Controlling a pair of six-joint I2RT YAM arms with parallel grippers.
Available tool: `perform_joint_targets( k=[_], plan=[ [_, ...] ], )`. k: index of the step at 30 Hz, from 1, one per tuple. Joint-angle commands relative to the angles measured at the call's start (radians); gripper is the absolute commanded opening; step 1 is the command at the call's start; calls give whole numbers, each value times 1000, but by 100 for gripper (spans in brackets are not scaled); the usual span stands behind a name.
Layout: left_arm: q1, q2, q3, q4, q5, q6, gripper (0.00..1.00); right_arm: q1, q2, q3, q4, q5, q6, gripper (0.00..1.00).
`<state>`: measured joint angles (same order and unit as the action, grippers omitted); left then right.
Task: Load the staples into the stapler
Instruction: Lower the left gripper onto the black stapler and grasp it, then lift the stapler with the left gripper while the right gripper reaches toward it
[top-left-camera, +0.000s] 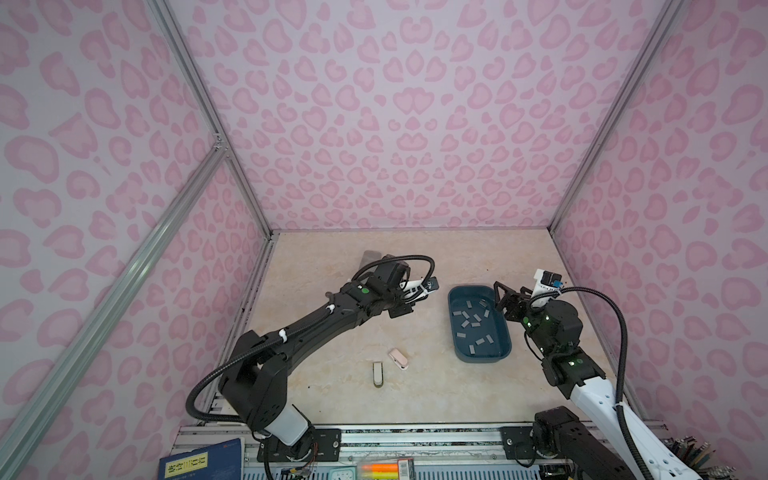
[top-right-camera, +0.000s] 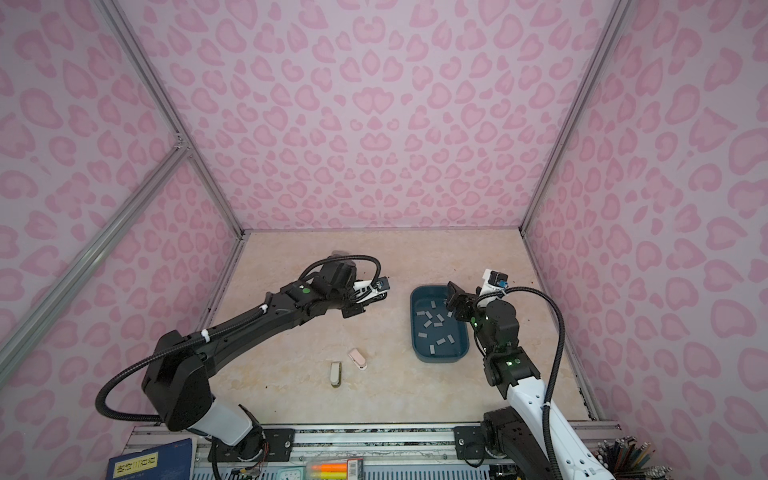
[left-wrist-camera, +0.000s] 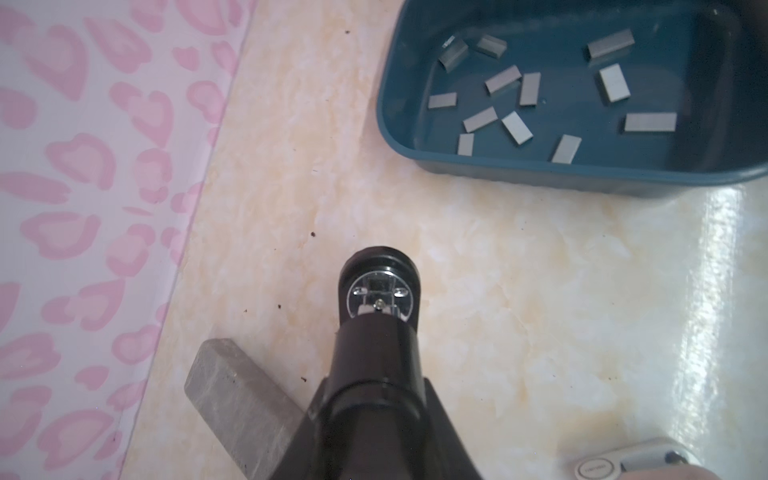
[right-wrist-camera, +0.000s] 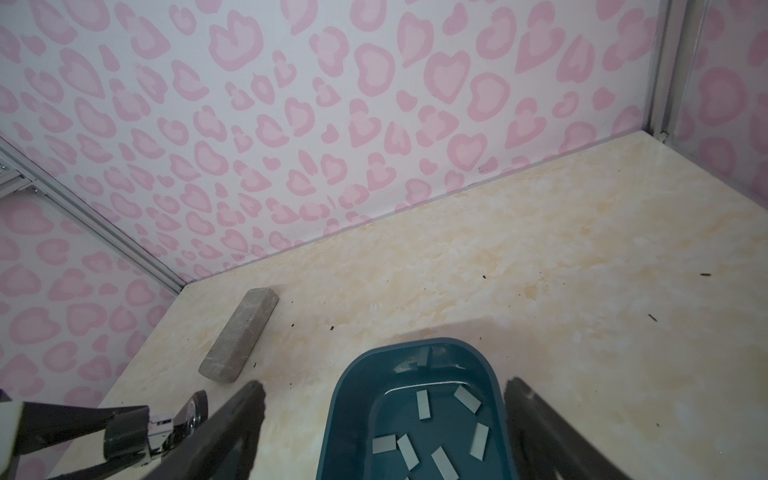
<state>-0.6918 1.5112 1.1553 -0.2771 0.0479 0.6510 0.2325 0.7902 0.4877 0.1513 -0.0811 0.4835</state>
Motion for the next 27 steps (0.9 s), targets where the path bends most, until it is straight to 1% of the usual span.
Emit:
perform_joint_targets(
  k=[1,3,6,9,10,11,12,13,15,17,18,20,23,25,27],
  plan=[
    [20,-130,-93,333,-4,-144,4,7,36,16,18,-65,54,86],
    [20,-186,-138,387,-7,-171,4,22,68,32,21,-68,69,84],
    [20,-238,-155,370,3,-230,4,62,126,77,-5,-85,63,82],
    [20,-288,-211,371,-20,-371,4,110,191,115,-15,-116,56,79],
    [21,-303,-248,403,-40,-424,4,123,205,117,-2,-126,58,79],
    [25,-326,-299,444,-94,-505,4,139,217,117,23,-138,57,78],
    [37,-354,-360,510,-92,-554,4,154,228,118,37,-141,52,78],
    [52,-377,-410,551,-56,-572,4,168,235,122,44,-133,47,78],
    [76,-414,-474,576,-3,-570,4,208,252,132,45,-98,37,77],
    [77,-431,-517,575,12,-505,4,241,269,142,41,-70,33,77],
    [77,-437,-538,605,3,-505,4,258,281,151,40,-61,34,76],
    [78,-440,-542,624,51,-476,4,292,298,168,30,-45,44,75],
    [77,-432,-552,629,106,-481,4,350,316,186,44,-38,58,74],
    [77,-430,-573,637,95,-483,4,388,327,203,60,-42,31,74],
    [77,-441,-590,647,55,-491,4,419,340,243,26,-1,0,74]
  ],
)
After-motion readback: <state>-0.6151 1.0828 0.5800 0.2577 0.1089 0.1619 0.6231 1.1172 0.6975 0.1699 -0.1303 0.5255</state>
